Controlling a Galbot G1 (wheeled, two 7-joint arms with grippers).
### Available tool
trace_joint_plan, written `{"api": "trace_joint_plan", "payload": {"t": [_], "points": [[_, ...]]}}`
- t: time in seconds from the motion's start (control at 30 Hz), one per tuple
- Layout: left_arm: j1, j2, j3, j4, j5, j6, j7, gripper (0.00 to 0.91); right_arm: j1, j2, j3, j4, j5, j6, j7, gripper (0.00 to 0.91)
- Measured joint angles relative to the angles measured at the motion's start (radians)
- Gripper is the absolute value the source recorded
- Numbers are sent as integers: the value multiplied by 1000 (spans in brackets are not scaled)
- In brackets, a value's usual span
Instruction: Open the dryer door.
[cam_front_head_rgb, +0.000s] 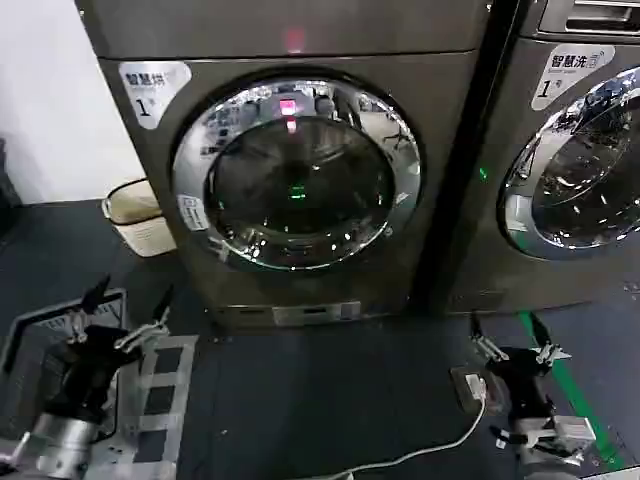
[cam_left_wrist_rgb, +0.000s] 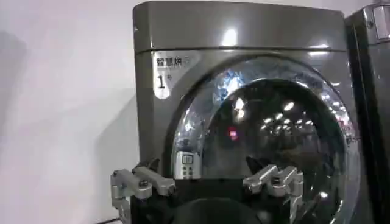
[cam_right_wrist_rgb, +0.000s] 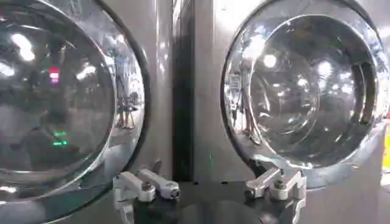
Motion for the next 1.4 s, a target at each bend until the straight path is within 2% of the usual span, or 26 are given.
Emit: {"api": "trace_joint_plan", "payload": {"t": [0.17,0.33,0.53,0.8,1.03,1.4], "points": [[-10,-2,-1,-8,6,48,16,907,32,-32,9,0,64,-9,-113,907],[-10,1,-2,-10,7,75,20,907,123,-110,-20,-27,178,-75,-201,907],[-17,0,1,-18,6,115,44,907,270,-241,-110,-102,197,-116,-307,907],[-10,-1,-4,-15,5,105,37,907,479,-384,-313,-234,224,-88,-379,907],[-2,-12,4,-21,22,101,36,907,680,-408,-498,-354,234,-60,-389,907],[11,-18,11,-30,50,101,43,907,919,-348,-728,-555,220,-70,-400,907]]}}
